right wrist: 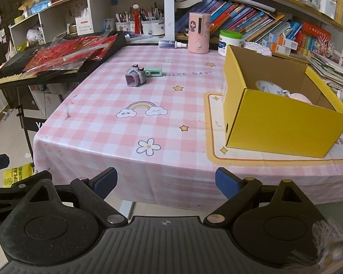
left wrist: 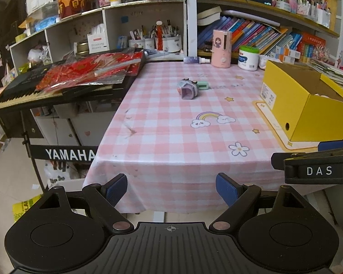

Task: Organize objects
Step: 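Withdraw both tools from the box toward the toy car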

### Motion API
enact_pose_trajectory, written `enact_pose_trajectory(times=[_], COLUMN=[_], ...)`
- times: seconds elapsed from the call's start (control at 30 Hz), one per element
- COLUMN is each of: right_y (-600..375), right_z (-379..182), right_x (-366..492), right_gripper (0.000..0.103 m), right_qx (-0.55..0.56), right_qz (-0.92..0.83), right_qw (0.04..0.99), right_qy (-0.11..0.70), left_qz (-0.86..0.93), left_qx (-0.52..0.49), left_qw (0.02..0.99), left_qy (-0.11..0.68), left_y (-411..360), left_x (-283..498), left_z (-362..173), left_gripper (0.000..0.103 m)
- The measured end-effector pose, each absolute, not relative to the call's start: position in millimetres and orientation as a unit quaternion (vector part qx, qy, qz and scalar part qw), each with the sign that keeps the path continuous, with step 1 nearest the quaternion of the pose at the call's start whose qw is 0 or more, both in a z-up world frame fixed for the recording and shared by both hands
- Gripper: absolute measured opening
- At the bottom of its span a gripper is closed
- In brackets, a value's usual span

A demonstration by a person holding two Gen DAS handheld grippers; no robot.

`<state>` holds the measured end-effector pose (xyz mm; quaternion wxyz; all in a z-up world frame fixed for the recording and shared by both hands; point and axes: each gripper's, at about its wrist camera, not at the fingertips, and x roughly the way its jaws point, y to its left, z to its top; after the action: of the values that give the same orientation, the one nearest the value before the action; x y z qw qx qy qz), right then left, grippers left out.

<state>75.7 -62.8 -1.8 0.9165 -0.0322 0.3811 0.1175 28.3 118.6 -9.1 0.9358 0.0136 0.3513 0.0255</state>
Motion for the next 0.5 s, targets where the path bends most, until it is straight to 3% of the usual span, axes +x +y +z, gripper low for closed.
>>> enact_pose_trajectory(times=[0.5], right_y=[-51], right_z=[-13], right_x=[151], right_gripper=[0.090], right_qx=[-0.041], right_qz=[0.151], right_qw=[0.904], right_qy=[0.398], left_qz=[0.044], left_qx=[0.001], left_qw=[0.927], left_qy=[0.372], left_y=[119], left_x=[94], left_z=[-19], left_gripper=[0.087])
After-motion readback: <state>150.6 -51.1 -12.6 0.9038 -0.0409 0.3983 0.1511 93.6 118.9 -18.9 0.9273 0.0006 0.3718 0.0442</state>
